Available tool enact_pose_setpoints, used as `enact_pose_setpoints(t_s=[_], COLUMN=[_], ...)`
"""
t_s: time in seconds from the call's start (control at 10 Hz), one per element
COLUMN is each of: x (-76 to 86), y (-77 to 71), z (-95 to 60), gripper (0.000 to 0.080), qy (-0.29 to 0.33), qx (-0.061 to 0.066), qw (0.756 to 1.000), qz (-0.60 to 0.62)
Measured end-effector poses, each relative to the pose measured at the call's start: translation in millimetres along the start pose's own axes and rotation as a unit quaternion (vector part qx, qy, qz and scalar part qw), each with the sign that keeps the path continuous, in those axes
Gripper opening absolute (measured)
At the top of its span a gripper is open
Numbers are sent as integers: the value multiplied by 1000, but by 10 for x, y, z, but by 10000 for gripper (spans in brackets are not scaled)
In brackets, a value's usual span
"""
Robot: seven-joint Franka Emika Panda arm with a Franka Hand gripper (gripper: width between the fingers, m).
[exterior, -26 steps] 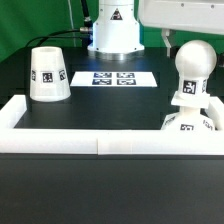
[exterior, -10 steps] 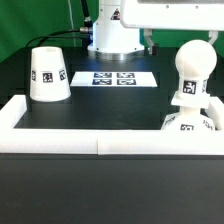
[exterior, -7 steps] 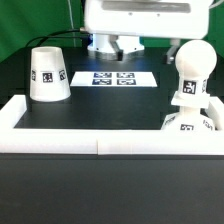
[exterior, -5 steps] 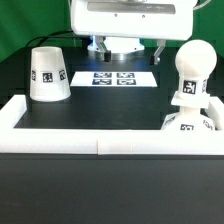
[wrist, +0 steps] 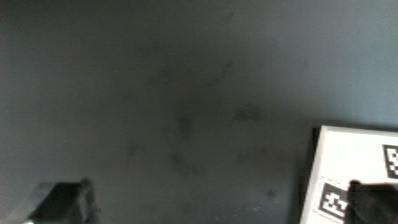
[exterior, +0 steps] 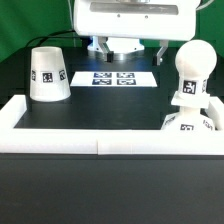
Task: Assemble lamp
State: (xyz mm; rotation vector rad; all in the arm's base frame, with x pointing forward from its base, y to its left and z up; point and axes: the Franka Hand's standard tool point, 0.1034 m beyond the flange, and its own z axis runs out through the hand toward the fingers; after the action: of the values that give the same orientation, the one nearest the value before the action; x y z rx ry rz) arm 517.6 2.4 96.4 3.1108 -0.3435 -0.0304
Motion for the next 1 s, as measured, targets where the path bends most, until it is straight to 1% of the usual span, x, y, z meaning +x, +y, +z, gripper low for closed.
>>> enact_pose_setpoints(t_s=[0.1,0.3,0.5,0.6,0.7,0.8,1.0], x=[-61,-383,-556,-626,-655,-640,-651], y=[107,454,738,867,969,1017,987], z=[0,-17,-46,-92,-145,-181,-147], gripper=[699,699,699,699,699,699,699], qy=[-4,-19,-19,-18,-15,-10,-14], qx=[-1,-3,0,2,5,6,5], qw=[1000,1000,999,999,999,999,999], qz=[-20,-21,-34,-35,-37,-37,-41])
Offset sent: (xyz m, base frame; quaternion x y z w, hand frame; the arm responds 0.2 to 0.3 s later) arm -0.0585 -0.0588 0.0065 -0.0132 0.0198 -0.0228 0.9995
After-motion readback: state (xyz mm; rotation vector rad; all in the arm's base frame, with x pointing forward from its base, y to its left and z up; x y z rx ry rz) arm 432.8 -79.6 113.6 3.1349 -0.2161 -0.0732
